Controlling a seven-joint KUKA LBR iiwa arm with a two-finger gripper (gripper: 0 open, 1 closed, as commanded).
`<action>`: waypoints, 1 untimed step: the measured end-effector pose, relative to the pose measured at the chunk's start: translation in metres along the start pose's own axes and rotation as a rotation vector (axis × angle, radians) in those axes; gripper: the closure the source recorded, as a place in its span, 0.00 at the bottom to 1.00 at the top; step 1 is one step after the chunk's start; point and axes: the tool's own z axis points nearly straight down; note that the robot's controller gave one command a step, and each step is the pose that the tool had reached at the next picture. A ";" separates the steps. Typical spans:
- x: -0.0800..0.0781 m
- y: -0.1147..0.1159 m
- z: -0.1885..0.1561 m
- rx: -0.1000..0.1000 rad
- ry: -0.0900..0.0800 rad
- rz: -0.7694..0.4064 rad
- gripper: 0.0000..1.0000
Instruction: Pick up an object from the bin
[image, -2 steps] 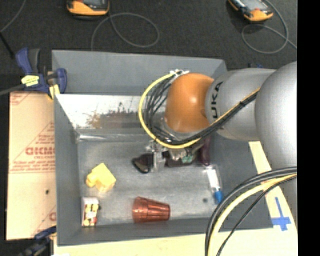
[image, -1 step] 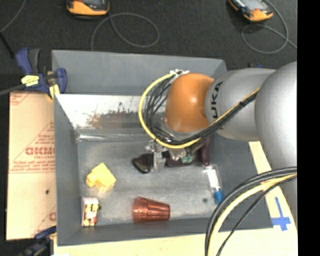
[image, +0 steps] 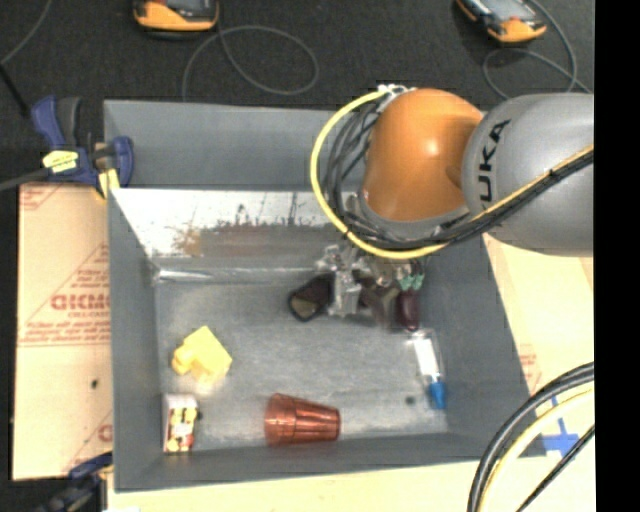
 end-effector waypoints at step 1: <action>0.000 0.000 0.000 0.000 0.000 0.001 1.00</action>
Offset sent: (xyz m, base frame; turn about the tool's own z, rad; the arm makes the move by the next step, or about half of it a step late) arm -0.0061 -0.0118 0.1588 0.0010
